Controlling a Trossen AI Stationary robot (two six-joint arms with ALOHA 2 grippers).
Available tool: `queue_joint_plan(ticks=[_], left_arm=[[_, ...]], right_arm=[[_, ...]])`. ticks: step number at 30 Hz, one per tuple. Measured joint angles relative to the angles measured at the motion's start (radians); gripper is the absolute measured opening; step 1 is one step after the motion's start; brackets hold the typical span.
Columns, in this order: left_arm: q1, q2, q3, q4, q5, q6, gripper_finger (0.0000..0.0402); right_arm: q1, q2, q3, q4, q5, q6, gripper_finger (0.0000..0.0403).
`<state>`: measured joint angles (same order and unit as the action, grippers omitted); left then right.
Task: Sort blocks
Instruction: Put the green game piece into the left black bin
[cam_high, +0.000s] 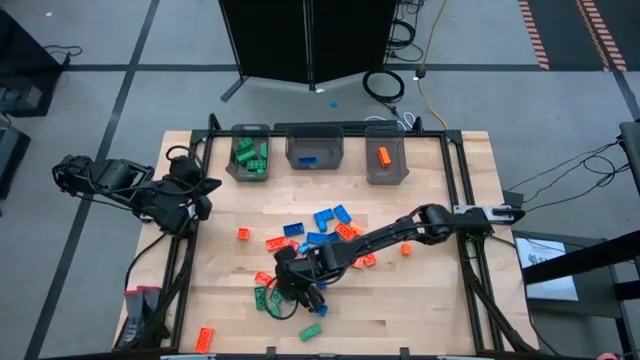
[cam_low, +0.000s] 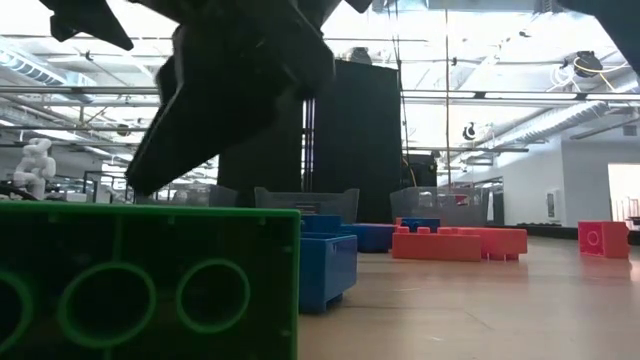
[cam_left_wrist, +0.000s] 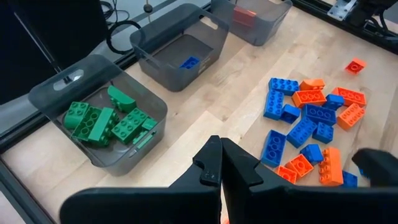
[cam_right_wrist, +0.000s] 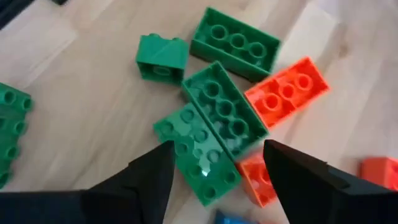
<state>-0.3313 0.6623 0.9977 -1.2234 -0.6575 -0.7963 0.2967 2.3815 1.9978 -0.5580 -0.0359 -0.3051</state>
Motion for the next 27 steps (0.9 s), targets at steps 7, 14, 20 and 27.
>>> queue_joint_plan(ticks=[7,14,20,27], left_arm=[[0.0,0.0,0.0,-0.009,0.003,-0.001,0.0],[0.0,0.0,0.0,-0.021,0.003,-0.002,0.0],[0.0,0.0,0.0,-0.024,0.003,-0.001,0.0],[0.0,0.0,0.0,-0.025,0.003,0.0,0.0]], right_arm=[[0.003,0.022,-0.001,-0.052,-0.026,0.089,0.0221],[0.013,0.024,0.002,-0.125,-0.044,0.167,0.0183],[0.046,0.014,0.004,-0.2,-0.068,0.252,0.0177],[0.064,-0.001,0.011,-0.22,-0.054,0.239,0.0181]])
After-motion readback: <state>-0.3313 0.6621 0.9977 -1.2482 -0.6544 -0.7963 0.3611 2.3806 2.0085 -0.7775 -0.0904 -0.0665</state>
